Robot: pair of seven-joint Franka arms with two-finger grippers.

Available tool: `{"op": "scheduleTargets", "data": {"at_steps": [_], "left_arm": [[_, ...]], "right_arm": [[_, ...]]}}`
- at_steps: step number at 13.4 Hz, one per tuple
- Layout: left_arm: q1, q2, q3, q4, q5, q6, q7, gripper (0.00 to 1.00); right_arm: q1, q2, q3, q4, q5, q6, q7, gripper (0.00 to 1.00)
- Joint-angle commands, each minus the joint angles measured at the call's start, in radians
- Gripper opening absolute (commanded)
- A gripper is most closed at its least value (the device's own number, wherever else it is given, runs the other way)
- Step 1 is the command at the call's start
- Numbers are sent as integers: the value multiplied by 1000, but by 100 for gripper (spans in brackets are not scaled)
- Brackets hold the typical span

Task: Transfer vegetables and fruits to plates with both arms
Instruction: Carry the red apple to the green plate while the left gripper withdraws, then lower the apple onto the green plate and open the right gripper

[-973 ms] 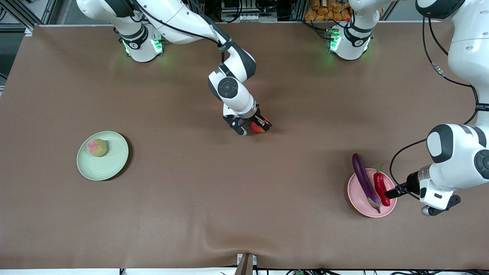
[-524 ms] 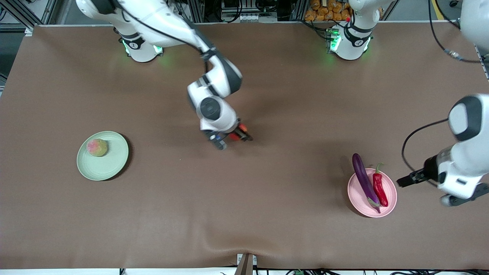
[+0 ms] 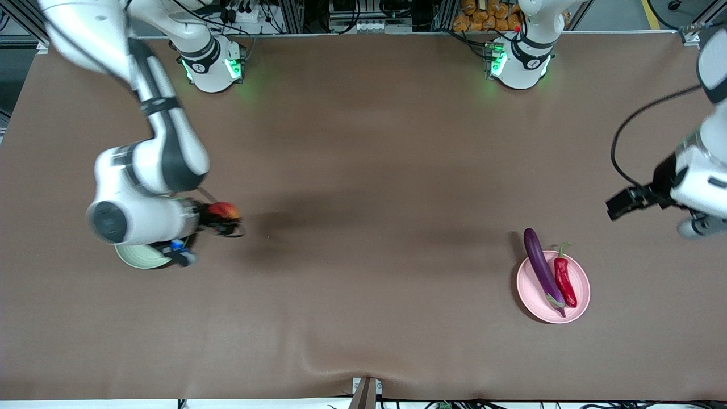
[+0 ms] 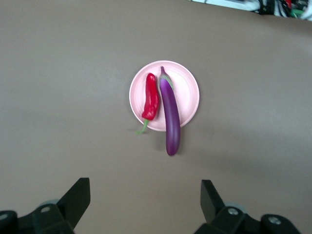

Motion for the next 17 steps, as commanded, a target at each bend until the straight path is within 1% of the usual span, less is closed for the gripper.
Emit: {"op": "scheduleTargets", "data": {"at_steps": [1,3,5,6,7,8,9,10,11,12,13,14,15,16,17], "left_arm": [[15,-62,-23,-25,-11,-56,28,100],[18,-82,-27,-25,-23,-61,34,100],[9,-113,-8,-27,-84,-59,48,100],[-4,-125,27,-30,-109,-58,51,100],[-57,-130,97,-28,-137,-58,52,100],[-144,-148,218,-31,-164,-59,64,100],[-241,-165,333,-37,-189,-62,80,100],[-275,-168,386,-37,-204,-84,94,100],[-287,-174,403,-40,-218,-95,110,100],[-338,-201,461,-72,-218,-95,118,100],[-438,-229,560,-106,-218,-95,118,100],[-488,-251,629,-128,-224,-95,126,100],[-495,-267,642,-151,-244,-95,152,100],[-496,-286,645,-177,-250,-95,175,100],[-496,-300,648,-195,-250,-93,183,100]], "right_arm": [[-145,22,28,-16,-36,36,-221,0],[-231,65,29,-45,-36,125,-334,0],[-266,102,31,-53,-29,159,-400,0],[-271,117,33,-53,-24,173,-400,13],[-269,122,34,-53,-19,174,-400,59],[-260,118,36,-48,-6,165,-390,100],[-260,104,43,-37,-1,142,-394,100],[-260,90,55,-2,2,80,-399,100],[-259,84,71,59,2,-3,-399,100],[-257,75,95,126,2,-90,-399,100],[-246,72,115,189,1,-156,-393,100],[-225,58,126,238,-5,-192,-391,100],[-207,35,128,277,-9,-214,-400,100],[-191,32,126,330,-16,-255,-411,100],[-191,30,135,416,-18,-334,-415,100]]}}
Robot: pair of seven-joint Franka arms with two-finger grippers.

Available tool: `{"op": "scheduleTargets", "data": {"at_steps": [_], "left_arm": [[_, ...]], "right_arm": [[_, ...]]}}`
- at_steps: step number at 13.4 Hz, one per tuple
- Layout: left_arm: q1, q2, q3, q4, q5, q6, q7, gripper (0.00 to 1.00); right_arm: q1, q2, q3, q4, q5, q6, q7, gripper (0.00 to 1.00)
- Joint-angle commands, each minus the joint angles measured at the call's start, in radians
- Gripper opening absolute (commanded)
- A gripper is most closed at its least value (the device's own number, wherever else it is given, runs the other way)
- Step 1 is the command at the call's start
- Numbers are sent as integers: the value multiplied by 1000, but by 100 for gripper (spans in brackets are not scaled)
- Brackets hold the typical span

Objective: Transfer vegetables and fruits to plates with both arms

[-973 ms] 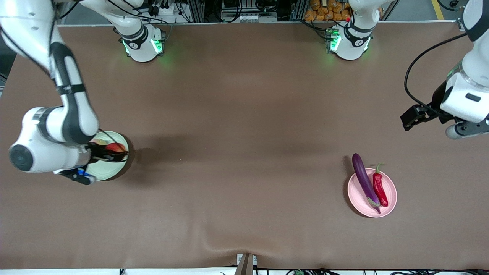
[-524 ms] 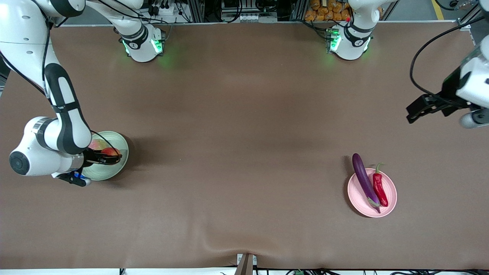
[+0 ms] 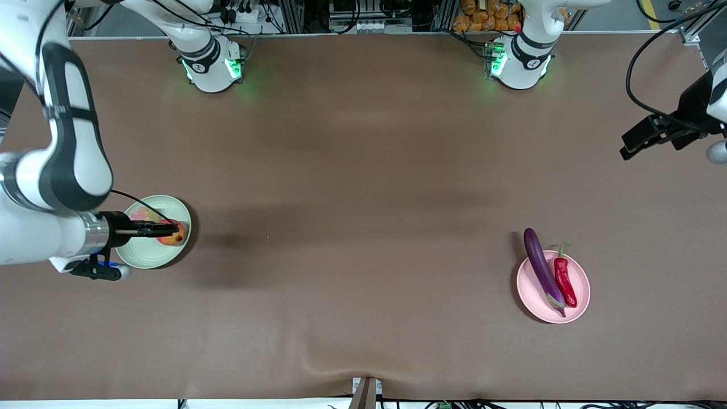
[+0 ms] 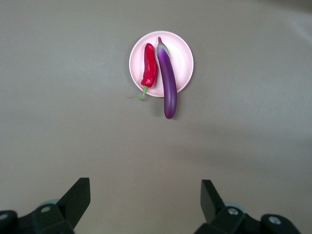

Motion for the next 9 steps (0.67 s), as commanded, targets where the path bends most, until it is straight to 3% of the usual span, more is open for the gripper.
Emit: {"op": "scheduleTargets", "data": {"at_steps": [1,2,5,7,9], "left_arm": [[-13,-72,19,-89,-20,3,38,100],[-16,-94,18,-110,-20,3,40,100],[-15,-123,18,-151,-17,6,93,100],[-10,-122,18,-144,-17,1,135,100],[-10,-123,12,-143,-10,-2,136,100]], "right_arm": [[-9,2,40,208,-11,-170,-22,100],[-24,-3,66,250,-16,-216,-19,100],[3,-133,98,258,-22,-238,-19,100],[28,-233,97,232,-84,-303,-25,100],[-1,-332,69,141,-96,-302,-182,100]]}}
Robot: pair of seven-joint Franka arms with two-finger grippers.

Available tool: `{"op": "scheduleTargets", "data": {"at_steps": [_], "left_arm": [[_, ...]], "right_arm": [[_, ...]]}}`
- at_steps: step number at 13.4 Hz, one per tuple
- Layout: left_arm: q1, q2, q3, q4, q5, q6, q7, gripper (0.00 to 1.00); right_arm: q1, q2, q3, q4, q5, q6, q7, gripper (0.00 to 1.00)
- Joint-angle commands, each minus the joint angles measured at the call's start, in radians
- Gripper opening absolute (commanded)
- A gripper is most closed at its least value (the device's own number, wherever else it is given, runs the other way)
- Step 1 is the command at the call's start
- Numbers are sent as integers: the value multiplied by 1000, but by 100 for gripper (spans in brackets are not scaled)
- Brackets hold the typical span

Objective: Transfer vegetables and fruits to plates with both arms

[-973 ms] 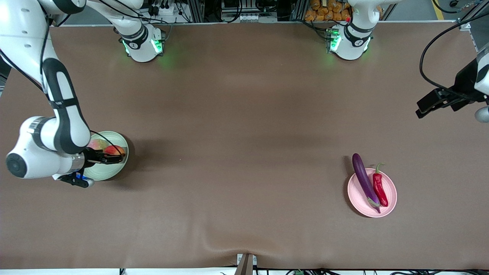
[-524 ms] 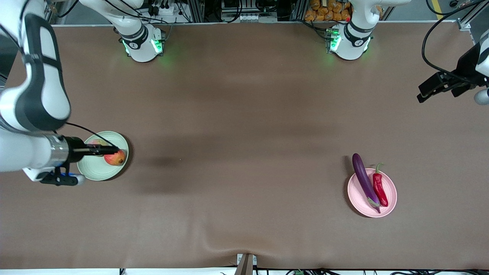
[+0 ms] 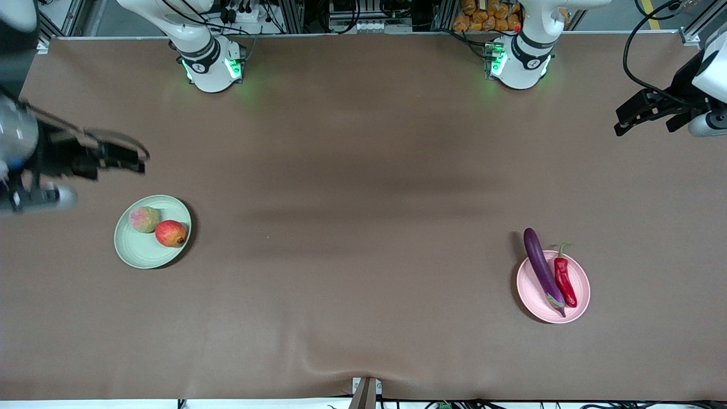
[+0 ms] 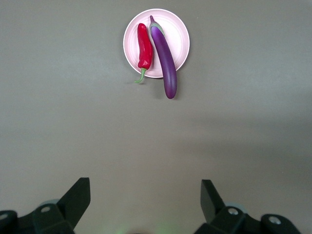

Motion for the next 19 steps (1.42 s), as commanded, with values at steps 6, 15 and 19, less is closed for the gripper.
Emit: {"op": "scheduleTargets", "data": {"at_steps": [6,15,19], "left_arm": [[-7,-15,-9,-3,19,-2,19,100],[-9,-11,-11,12,17,-3,15,100],[-9,-11,-11,11,17,-3,12,100]], "right_arm": [[-3,-342,-161,-476,-23,187,-317,100],[38,-309,-240,-404,2,129,-405,100],[27,-311,-243,-405,39,116,-366,100]]}}
